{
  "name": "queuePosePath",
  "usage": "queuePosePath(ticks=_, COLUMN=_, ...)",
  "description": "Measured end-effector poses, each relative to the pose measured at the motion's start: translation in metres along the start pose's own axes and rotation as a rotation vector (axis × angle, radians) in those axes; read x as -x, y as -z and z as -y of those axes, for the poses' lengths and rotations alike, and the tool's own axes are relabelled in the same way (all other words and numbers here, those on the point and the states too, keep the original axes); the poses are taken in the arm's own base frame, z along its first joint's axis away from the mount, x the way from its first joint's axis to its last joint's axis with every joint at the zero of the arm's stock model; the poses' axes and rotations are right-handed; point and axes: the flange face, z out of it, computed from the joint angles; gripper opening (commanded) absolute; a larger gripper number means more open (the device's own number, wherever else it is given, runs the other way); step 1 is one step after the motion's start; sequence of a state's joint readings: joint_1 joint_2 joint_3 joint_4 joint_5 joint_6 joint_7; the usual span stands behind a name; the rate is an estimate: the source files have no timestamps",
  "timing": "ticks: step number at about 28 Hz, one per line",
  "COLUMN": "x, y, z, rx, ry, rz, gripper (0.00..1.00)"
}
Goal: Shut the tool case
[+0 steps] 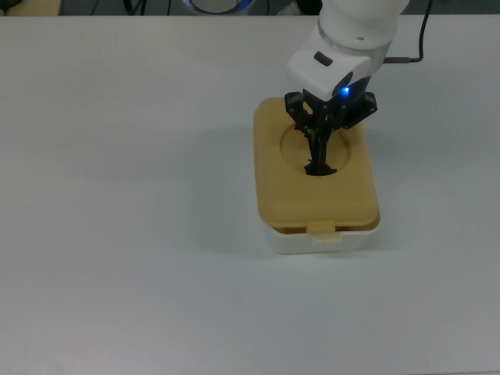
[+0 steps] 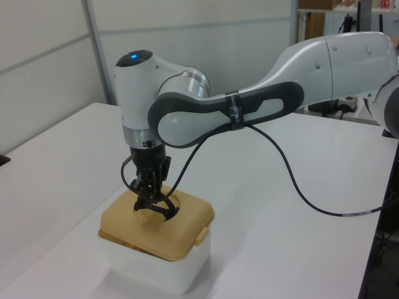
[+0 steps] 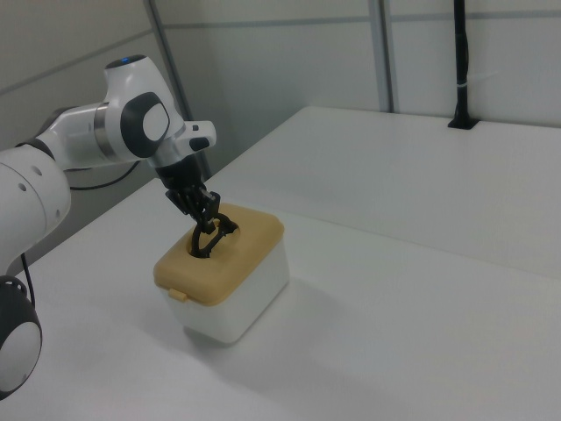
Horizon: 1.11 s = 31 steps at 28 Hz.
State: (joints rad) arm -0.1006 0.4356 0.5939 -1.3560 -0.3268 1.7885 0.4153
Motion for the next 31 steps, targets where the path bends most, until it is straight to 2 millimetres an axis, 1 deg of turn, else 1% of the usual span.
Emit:
queuePosePath(ticks=2, x=-0.001, y=-0.002, z=-0.001, rx=0.005, ry=0.002, rz=-0.005, gripper=0.01)
queuePosePath(ticks=3, x=-0.002, y=-0.003, z=-0.001, rx=0.006, ry=0.002, rz=-0.008, gripper=0.08)
queuePosePath(ticks=4, x=-0.003, y=-0.004, z=-0.001, rx=0.006, ry=0.002, rz=-0.008, gripper=0.39)
queuePosePath(ticks=5, x=-0.003, y=-0.005, z=-0.001, rx=0.005, ry=0.002, rz=-0.009, gripper=0.58)
queuePosePath(ticks=7, x=-0.004, y=-0.006, z=-0.001, rx=0.003, ry=0.0, rz=-0.009, gripper=0.8)
queuePosePath(ticks=8, x=-0.005, y=-0.007, z=-0.001, rx=0.001, ry=-0.002, rz=-0.011, gripper=1.0)
queuePosePath(ticks=16, x=-0.008, y=-0.013, z=-0.001, rx=-0.004, ry=-0.028, rz=-0.014, gripper=1.0)
queuePosePath(ticks=26, x=-0.008, y=-0.013, z=-0.001, rx=-0.003, ry=-0.029, rz=-0.01, gripper=1.0)
queuePosePath(ticks=31, x=-0.005, y=-0.008, z=-0.004, rx=0.013, ry=-0.032, rz=0.019, gripper=1.0)
